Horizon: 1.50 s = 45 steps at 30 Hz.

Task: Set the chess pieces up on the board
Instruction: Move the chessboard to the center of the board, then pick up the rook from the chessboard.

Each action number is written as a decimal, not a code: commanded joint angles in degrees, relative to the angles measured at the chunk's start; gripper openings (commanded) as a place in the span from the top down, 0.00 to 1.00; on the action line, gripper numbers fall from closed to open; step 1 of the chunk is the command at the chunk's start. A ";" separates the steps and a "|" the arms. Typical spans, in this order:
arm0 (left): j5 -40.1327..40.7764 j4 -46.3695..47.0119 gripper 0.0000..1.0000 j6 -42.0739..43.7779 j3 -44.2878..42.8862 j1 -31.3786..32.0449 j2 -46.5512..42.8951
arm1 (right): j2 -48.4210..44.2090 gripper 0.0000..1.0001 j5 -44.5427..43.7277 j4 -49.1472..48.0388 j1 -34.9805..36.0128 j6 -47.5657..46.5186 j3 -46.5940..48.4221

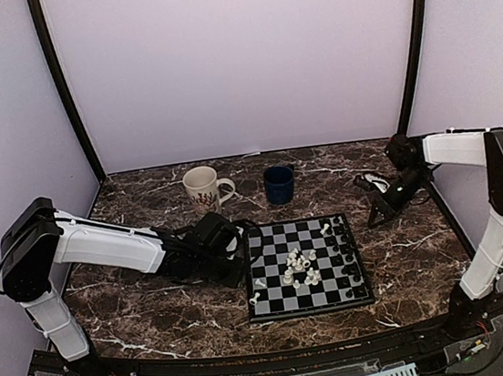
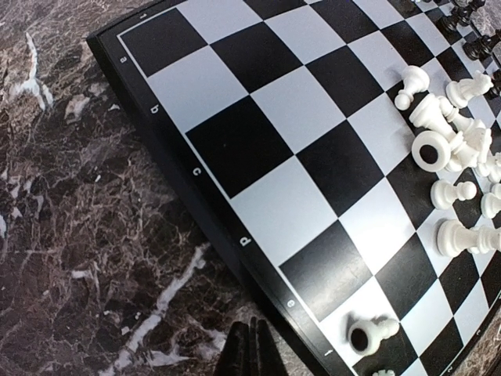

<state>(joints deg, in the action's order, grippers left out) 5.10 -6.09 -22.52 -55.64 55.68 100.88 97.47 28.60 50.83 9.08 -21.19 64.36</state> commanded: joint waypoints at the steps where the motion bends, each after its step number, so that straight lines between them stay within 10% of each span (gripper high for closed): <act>1: 2.30 -1.37 1.00 2.13 0.18 0.22 -2.98 | -4.08 0.91 0.56 -1.96 -1.31 -1.46 3.47; 9: 2.45 -1.22 1.00 6.58 -1.75 0.22 -4.28 | -8.35 0.90 10.05 -8.70 -2.62 -3.92 0.31; 15: -5.11 2.29 0.68 16.11 -3.81 0.22 -4.97 | -11.55 0.88 14.11 -16.19 -2.84 -3.62 -3.70; 22: -5.50 3.15 0.54 20.24 -13.68 0.22 0.41 | -12.37 0.82 13.45 -17.85 -2.84 -3.79 -5.69; 45: -13.51 3.26 0.62 18.06 -44.82 0.04 29.92 | -17.49 0.72 3.57 -23.32 -3.02 -1.13 -9.07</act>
<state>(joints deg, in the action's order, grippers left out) -6.55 -3.44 -3.31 -97.51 55.68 129.78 81.17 33.12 29.47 6.35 -23.05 55.86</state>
